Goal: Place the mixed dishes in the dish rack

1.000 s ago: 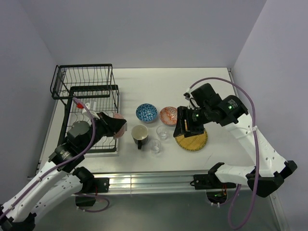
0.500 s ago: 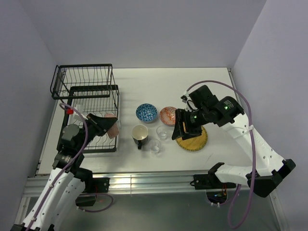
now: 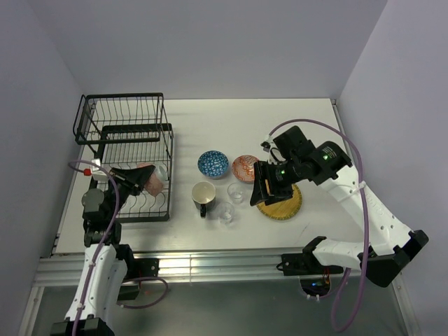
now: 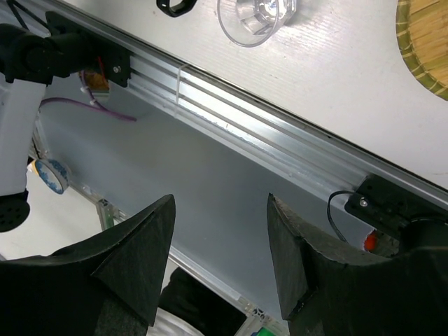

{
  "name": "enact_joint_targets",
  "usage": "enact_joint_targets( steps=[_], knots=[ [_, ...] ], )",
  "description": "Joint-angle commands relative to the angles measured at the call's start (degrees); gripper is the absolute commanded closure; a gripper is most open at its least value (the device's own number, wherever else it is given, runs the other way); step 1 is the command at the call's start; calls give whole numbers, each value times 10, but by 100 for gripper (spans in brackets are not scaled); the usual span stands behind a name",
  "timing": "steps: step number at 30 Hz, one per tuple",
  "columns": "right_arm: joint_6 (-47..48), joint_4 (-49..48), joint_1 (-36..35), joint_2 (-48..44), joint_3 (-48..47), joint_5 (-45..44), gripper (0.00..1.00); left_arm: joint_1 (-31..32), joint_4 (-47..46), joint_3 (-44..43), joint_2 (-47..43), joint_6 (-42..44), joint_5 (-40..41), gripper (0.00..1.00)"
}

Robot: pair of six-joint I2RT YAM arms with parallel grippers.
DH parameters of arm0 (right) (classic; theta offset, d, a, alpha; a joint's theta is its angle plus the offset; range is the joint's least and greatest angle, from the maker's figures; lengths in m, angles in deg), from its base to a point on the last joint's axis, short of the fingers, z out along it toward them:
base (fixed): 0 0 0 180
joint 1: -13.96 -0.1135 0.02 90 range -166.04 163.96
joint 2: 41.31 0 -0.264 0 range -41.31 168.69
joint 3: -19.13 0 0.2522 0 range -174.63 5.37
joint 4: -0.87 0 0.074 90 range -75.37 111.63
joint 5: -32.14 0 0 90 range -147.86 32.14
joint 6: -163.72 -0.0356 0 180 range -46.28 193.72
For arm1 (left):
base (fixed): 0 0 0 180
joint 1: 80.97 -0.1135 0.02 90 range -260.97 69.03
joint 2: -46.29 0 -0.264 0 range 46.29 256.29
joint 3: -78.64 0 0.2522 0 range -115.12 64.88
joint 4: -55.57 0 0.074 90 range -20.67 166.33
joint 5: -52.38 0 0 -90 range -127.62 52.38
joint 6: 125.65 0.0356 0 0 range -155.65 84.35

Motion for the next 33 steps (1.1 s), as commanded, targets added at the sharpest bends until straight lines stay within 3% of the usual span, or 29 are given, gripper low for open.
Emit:
enact_joint_targets(
  steps=[1, 7, 14, 29, 33],
  knots=[
    [14, -17, 3, -10, -1, 8, 38, -21, -168, 37, 14, -69, -30, 100],
    [23, -10, 3, -11, -3, 8, 38, -26, -237, 61, 65, -73, -17, 100],
    [28, -9, 3, -20, 16, 9, 38, -32, -397, 93, 157, -114, -3, 100],
    [9, -13, 4, -37, 31, 13, 38, -95, -473, 52, 283, -90, -44, 100],
    [6, -11, 4, -39, 33, 11, 38, -99, -542, 44, 339, -105, -51, 100]
  ],
)
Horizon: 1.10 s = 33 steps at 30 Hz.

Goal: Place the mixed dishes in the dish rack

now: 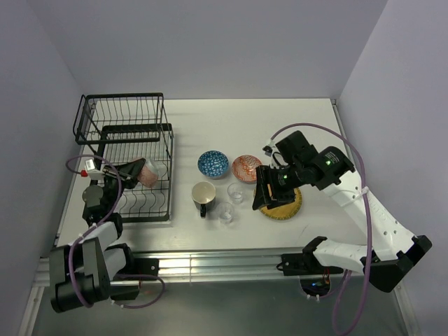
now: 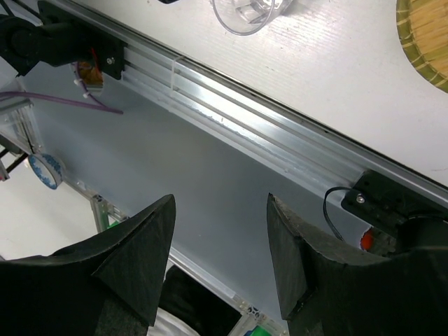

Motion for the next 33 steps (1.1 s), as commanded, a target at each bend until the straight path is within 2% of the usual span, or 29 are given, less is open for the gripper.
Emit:
enact_joint_targets(
  steps=[1, 7, 15, 33],
  knots=[
    [-4, -9, 4, -14, 2, 8, 38, -4, -126, -35, 46, -8, -22, 100],
    [-14, -12, 5, -12, -1, 12, 38, -3, -178, -73, 127, 1, -31, 100],
    [-25, -12, 4, -7, -6, 10, 38, -3, -296, -92, 230, -32, -33, 100],
    [-20, -8, 4, 25, -36, 3, 38, 41, -350, -169, 353, -21, -52, 100]
  ],
)
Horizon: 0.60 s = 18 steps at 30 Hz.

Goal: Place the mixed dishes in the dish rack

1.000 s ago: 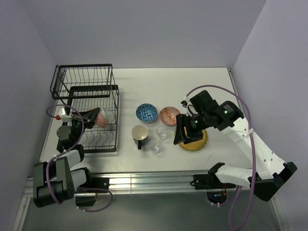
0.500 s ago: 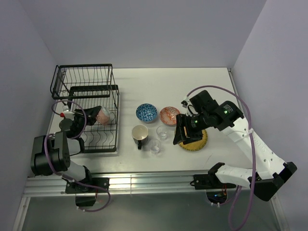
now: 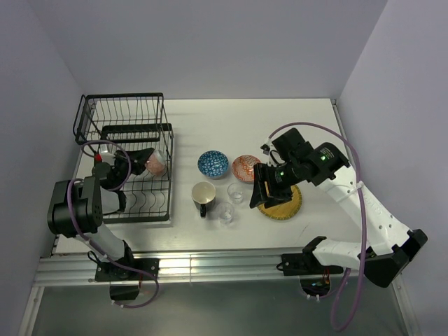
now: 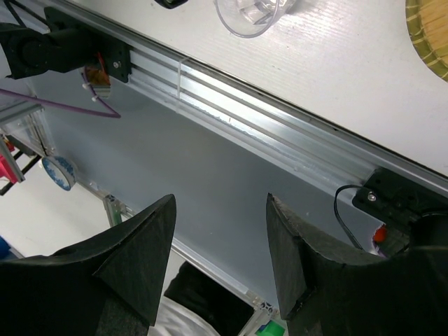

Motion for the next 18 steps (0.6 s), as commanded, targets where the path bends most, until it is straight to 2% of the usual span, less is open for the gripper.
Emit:
enact_joint_targets(
  steps=[1, 9, 15, 18],
  knots=[
    [4, -7, 4, 1, -25, -3, 38, 5, -228, -25, 28, -4, -21, 100],
    [11, -4, 8, 2, -28, -4, 38, 10, -241, -50, 67, -8, -20, 100],
    [12, -3, 12, 0, -26, 0, 38, 13, -141, -62, 31, 41, -29, 99],
    [15, -5, 16, 0, -27, 6, 38, 13, -66, -70, 1, 76, -31, 90]
  ],
)
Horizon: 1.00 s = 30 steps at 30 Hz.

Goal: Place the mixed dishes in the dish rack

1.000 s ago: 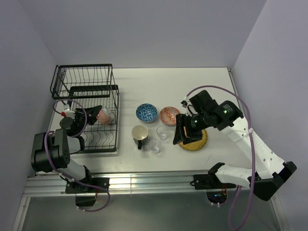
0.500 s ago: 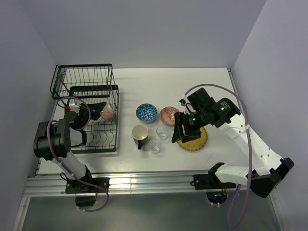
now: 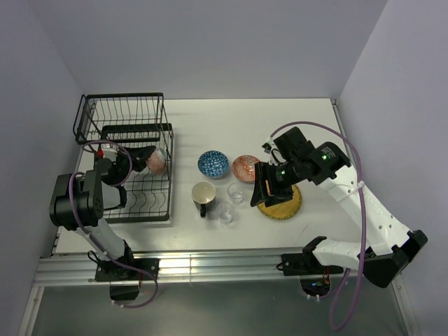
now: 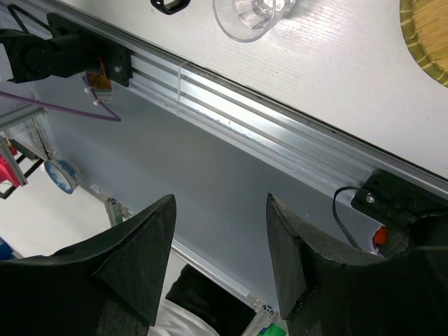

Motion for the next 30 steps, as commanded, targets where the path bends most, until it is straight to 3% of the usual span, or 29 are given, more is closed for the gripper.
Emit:
enact_joint_targets(
  steps=[1, 7, 24, 30],
  knots=[
    [12, -5, 7, 0, -25, 6, 38, 7, -43, -34, -52, 60, -27, 89],
    [17, -2, 12, 2, -29, 10, 38, 8, 65, -44, -70, 111, -35, 84],
    [18, -6, 23, -5, -13, 17, 38, 16, -85, 3, 8, 40, -56, 86],
    [19, -7, 24, -4, -12, 20, 38, 15, -60, 10, -3, 55, -49, 71]
  ],
)
